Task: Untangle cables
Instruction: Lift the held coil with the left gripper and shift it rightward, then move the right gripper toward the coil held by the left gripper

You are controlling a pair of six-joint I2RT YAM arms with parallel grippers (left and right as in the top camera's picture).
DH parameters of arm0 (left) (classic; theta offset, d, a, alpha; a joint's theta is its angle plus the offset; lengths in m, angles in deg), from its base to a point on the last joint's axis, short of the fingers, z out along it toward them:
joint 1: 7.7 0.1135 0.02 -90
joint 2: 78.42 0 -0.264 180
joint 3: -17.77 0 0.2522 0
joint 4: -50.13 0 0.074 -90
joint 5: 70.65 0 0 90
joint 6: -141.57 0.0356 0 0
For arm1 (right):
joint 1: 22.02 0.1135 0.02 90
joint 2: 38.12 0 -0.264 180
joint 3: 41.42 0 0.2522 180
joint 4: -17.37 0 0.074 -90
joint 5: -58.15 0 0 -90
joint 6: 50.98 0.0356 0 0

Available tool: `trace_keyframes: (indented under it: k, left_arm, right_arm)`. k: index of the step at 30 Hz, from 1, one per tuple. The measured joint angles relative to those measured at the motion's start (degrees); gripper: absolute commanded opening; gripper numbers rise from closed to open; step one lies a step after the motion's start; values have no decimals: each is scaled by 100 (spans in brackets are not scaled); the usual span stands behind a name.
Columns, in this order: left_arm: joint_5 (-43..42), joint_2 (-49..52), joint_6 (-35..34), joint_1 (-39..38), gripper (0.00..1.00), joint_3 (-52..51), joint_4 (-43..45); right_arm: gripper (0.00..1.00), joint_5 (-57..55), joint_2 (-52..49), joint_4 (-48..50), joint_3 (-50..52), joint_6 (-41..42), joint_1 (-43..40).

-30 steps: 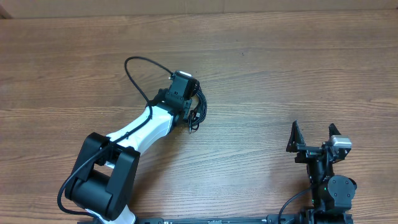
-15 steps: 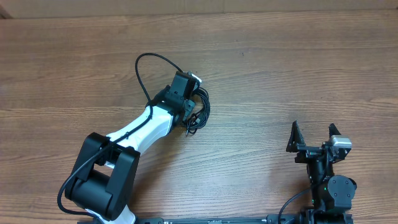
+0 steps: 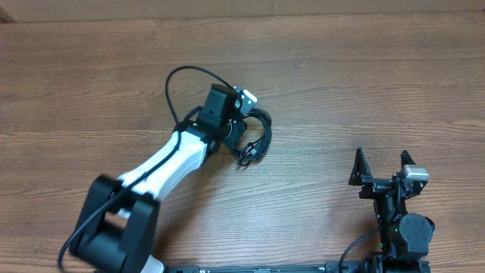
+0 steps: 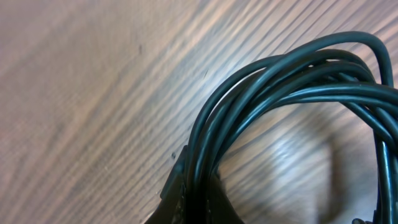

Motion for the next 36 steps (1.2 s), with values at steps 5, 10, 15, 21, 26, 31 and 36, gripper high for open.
trace_keyframes:
  k: [5,10,15,21,26,31,36]
  left_arm:
    - [-667,-833,-7,0,4,2,-264]
    - [-1335,-1246,-339,0,4,2,-450]
    - [-2055,-1250,-625,0,4,2,-579]
    - [-2855,-1250,-721,0,4,2,-640]
    - [-3053,-1250,-938,0,4,2,-970]
    - [-2946,-1250,-1047,0,4,2,-1224]
    - [-2603,-1250,-1130,0,4,2,-1585]
  right_arm:
    - [100,2,0,-2,0,-2,0]
    - [100,4,0,0,0,-2,0]
    - [100,2,0,0,0,0,0]
    - [100,2,0,-2,0,-2,0]
    - [100,2,0,0,0,0,0]
    - [100,348,0,179,0,492,0]
    - [100,2280,0,389,-52,1008,0]
